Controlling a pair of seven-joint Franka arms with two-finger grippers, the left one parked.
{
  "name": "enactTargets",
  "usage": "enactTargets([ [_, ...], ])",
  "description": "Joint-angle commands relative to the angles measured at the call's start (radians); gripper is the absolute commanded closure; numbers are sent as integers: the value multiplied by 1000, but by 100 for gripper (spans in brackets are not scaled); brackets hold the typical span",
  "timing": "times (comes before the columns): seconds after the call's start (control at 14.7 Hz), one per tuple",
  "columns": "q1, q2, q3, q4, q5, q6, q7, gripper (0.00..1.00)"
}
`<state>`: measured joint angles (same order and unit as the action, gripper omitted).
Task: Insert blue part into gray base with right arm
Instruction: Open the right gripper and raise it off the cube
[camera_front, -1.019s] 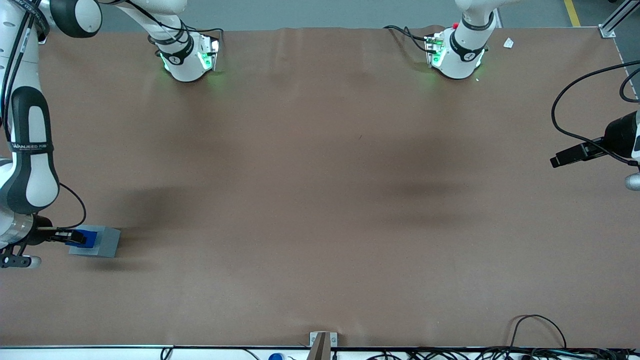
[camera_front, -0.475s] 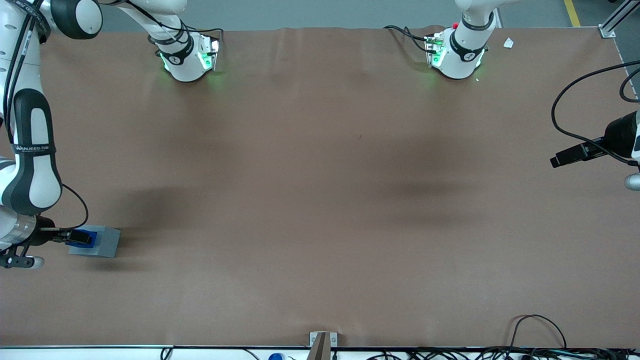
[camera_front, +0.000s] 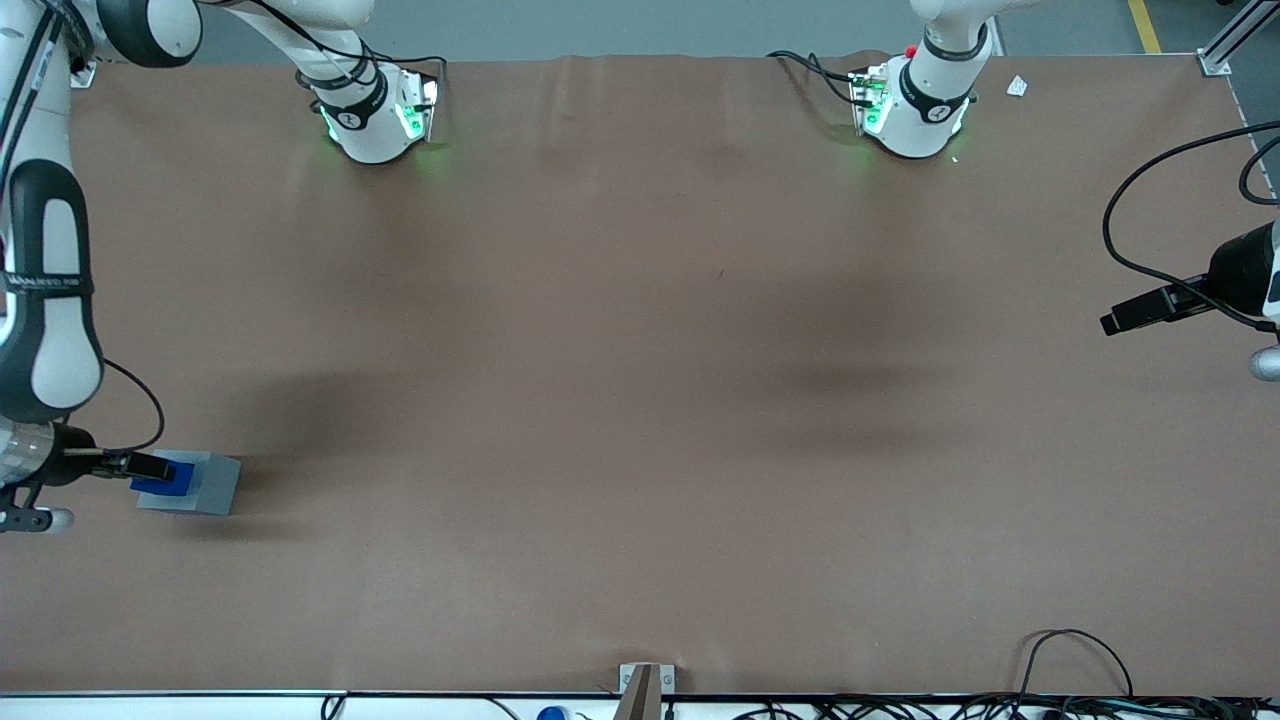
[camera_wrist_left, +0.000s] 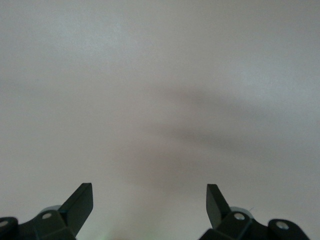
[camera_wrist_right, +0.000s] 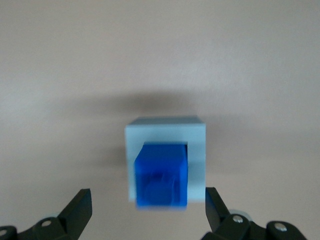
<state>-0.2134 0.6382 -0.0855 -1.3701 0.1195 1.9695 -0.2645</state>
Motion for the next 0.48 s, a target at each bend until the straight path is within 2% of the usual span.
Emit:
enactTargets([
  [0.0, -6, -119, 9, -32, 11, -102, -1, 0],
  [0.41, -4, -300, 9, -32, 6, -302, 5, 0],
])
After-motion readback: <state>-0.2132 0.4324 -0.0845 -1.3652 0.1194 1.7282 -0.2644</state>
